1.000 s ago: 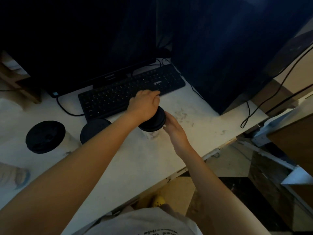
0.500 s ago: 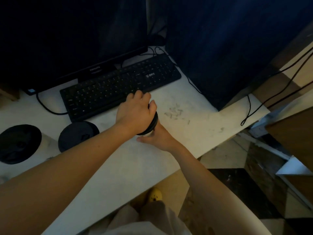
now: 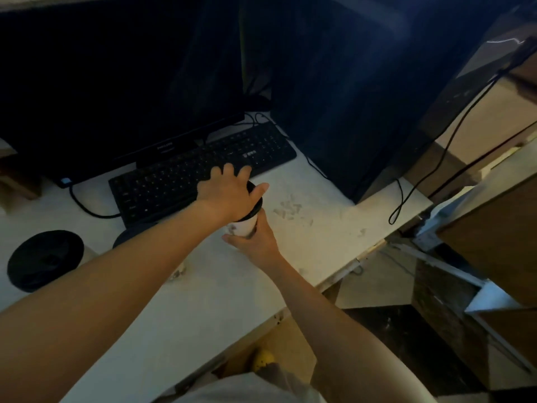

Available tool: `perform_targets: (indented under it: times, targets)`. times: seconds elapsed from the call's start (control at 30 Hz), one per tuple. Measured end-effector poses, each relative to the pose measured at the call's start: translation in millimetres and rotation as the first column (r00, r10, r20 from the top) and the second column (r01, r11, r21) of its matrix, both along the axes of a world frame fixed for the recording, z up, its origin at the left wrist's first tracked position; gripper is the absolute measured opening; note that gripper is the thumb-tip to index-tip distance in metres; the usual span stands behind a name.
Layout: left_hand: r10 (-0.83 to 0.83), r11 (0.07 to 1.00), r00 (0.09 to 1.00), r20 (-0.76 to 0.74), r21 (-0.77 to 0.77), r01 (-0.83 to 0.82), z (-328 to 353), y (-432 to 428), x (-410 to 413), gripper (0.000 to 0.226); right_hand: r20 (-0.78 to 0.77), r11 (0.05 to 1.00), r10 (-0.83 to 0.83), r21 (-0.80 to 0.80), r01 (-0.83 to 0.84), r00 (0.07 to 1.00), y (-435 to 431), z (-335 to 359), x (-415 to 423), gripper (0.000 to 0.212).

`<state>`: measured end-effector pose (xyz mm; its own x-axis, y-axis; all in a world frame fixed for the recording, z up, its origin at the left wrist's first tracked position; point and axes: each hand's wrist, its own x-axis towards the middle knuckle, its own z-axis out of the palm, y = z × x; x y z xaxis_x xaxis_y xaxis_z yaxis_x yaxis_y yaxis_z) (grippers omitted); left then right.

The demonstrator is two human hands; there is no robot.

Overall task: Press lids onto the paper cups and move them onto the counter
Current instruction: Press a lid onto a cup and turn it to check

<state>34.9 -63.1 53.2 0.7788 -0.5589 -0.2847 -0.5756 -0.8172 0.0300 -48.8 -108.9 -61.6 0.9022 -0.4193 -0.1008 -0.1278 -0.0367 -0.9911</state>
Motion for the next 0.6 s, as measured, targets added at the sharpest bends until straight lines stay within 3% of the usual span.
perform_targets:
  times: [0.2,0.33,0.4,0.47,0.5,0.57,0.6]
  targets:
    - [0.109,0.986,0.967,-0.232,-0.097,-0.135,28,13,7,0.094,0.109,0.997,-0.017,-0.079,0.026,0.994,-1,30,7,0.072]
    - [0.092,0.936,0.948,-0.304,-0.298,-0.186,40,28,25,0.076,0.16,0.978,-0.004,-0.204,0.037,0.987,-1,50,4,0.063]
    - [0.032,0.886,0.948,-0.316,-0.43,-0.173,53,38,30,0.069,0.115,0.972,0.034,-0.235,-0.006,0.993,-11,70,1,0.059]
    - [-0.042,0.82,0.958,-0.284,-0.558,-0.129,69,49,31,0.063,-0.015,0.99,0.005,-0.142,-0.007,1.0,-26,94,-1,0.048]
    - [-0.079,0.783,0.963,-0.258,-0.614,-0.1,76,53,31,0.059,-0.111,1.0,-0.015,-0.007,0.015,0.994,-35,107,-1,0.049]
    - [-0.142,0.696,0.971,-0.191,-0.717,-0.04,88,61,27,0.054,-0.218,0.951,0.085,0.31,-0.013,0.972,-49,129,-1,0.064]
    - [-0.165,0.644,0.975,-0.152,-0.765,-0.01,92,65,24,0.053,-0.211,0.918,0.165,0.39,-0.071,0.963,-53,138,0,0.071]
